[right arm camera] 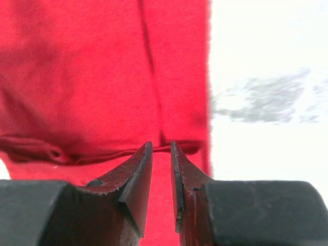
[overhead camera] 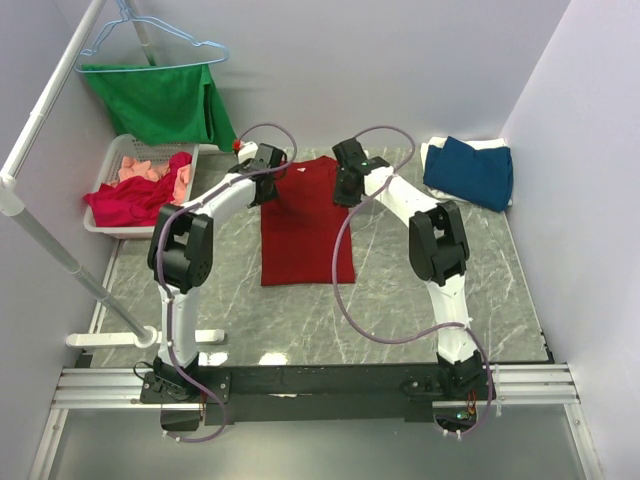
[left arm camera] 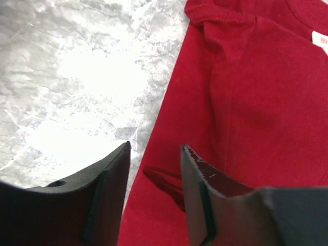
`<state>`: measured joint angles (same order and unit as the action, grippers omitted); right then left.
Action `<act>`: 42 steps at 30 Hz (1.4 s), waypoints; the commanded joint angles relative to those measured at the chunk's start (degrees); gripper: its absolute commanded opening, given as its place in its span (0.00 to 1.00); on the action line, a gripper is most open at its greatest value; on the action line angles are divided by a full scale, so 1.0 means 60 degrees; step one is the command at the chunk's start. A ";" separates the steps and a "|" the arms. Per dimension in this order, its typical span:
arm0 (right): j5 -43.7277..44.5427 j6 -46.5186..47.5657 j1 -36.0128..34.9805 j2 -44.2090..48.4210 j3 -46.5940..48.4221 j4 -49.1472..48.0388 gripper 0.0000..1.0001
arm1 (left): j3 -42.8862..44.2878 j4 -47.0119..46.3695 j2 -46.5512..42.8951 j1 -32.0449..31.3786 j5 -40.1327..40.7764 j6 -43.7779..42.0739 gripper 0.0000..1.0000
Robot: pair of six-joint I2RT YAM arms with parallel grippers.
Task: Fold and stack the t-shirts
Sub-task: Fold the tshirt
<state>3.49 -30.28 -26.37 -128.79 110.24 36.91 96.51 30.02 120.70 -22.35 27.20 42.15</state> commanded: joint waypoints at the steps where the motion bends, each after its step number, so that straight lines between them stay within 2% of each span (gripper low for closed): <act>1: -0.0053 0.0110 0.0264 0.0925 -0.0470 0.0148 0.29 | 0.0219 0.0151 -0.0840 0.0004 -0.0079 -0.0301 0.50; 3: -0.0214 0.0256 0.0264 0.1365 -0.1289 0.0250 0.33 | -0.0289 0.0577 -0.1190 0.0019 -0.0546 -0.0142 0.52; 4: -0.0287 0.0257 0.0264 0.1846 -0.1597 0.0294 0.42 | -0.0656 0.0534 -0.1424 0.0019 -0.0825 -0.0097 0.52; 6: -0.0346 0.0112 0.0250 0.2811 -0.2782 0.0193 0.52 | -0.2397 -0.0356 -0.2579 0.0019 -0.1831 0.0035 0.55; 8: -0.0536 0.0023 0.0250 0.3561 -0.4198 -0.0129 0.57 | -0.4150 -0.1089 -0.3908 0.0077 -0.2436 0.0210 0.57; 9: -0.0552 -0.0006 0.0250 0.4217 -0.4628 -0.0391 0.60 | -0.4582 -0.1556 -0.4279 0.0077 -0.2787 0.0356 0.59; 13: -0.1385 -0.0021 0.0206 0.5511 -0.6401 -0.0920 0.60 | -0.6106 -0.2204 -0.5714 0.0077 -0.4629 0.0432 0.59; 17: -0.2396 -0.0094 -0.0028 0.6449 -0.8318 -0.1931 0.60 | -0.7629 -0.3288 -0.6420 0.0077 -0.5675 0.0416 0.59; 23: -0.3100 -0.0358 -0.0380 0.6539 -0.9566 -0.3044 0.59 | -0.8510 -0.3859 -0.6319 0.0077 -0.5955 0.0547 0.59; 30: -0.3057 -0.0432 -0.0571 0.5720 -0.9906 -0.3719 0.57 | -0.8834 -0.4256 -0.5748 0.0092 -0.5969 0.0519 0.58; 42: -0.2515 -0.0490 -0.0585 0.4942 -0.9759 -0.3646 0.52 | -0.8410 -0.3086 -0.5279 0.0077 -0.5442 0.0226 0.57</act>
<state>-14.68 -33.26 -29.63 -96.27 51.77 14.76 43.97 8.10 88.73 -21.93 -7.44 44.66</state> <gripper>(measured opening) 0.530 0.569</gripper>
